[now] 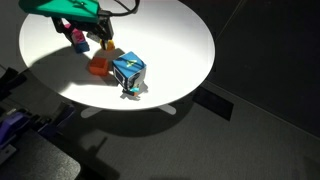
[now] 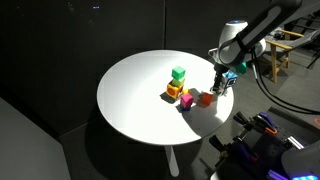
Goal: Pick up the orange block and put it on the pink block
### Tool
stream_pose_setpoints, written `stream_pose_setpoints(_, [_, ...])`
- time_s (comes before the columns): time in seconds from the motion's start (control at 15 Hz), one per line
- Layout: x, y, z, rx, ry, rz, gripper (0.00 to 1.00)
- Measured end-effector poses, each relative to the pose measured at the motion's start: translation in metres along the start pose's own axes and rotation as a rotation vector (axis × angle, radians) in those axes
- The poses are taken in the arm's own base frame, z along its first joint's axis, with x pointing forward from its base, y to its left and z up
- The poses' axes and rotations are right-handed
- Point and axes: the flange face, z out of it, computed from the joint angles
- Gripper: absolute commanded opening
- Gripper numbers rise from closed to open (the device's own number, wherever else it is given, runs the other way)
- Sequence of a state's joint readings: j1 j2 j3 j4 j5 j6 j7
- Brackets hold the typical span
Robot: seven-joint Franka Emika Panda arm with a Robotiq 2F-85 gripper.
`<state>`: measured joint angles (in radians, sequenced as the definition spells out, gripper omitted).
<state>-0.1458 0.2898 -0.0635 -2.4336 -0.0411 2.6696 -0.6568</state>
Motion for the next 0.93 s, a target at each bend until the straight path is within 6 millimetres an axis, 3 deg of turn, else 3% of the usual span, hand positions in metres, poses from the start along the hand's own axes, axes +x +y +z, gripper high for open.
stream_pose_setpoints(0.53, [0.018, 0.006, 0.043, 0.030, -0.016, -0.010, 1.00])
stream_pose_setpoints(0.93, [0.022, 0.012, 0.062, 0.060, -0.018, 0.002, 1.00])
